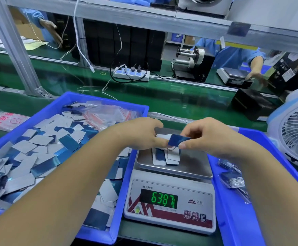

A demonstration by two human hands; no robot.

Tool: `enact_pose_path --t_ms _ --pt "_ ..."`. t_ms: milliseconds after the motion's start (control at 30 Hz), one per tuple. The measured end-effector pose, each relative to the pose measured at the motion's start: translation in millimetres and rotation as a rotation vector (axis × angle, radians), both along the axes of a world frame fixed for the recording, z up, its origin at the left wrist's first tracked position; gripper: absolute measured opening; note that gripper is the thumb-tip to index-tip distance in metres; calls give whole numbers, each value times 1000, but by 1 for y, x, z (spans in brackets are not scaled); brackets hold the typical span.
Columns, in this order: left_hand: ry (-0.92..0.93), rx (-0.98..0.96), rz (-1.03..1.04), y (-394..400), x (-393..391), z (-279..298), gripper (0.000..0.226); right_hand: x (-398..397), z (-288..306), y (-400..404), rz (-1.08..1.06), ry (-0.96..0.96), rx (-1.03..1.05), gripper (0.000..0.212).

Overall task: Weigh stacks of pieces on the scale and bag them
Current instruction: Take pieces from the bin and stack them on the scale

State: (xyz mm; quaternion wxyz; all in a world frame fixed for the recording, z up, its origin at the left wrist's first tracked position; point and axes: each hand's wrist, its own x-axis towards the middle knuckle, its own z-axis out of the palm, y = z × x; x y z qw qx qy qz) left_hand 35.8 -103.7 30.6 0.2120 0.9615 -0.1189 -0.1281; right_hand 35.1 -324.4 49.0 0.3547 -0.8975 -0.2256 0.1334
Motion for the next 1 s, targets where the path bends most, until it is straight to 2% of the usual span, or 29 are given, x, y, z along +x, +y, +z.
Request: enact_pose_path --t_ms 133,233,300,400,467,567,767,1000 --pt "4 174 87 5 -3 0 61 10 -11 14 -30 -101 -212 20" --pt "22 152 106 5 -6 0 50 18 -14 16 -77 -150 -271 42" --pt "54 97 125 6 -7 5 45 21 -14 16 -74 -103 -262 55" --pt "79 102 101 2 -10 7 60 25 -14 19 -21 -16 -279 70" --pt "43 183 65 -6 -15 3 72 27 -13 22 9 15 -283 71" --pt "-29 251 45 -15 -17 1 66 28 -12 25 21 41 -281 62" --pt "-29 205 54 -24 -14 9 54 28 -15 16 -32 84 -245 48" --pt "-8 158 9 -27 -15 13 63 23 -15 14 -95 115 -214 42"
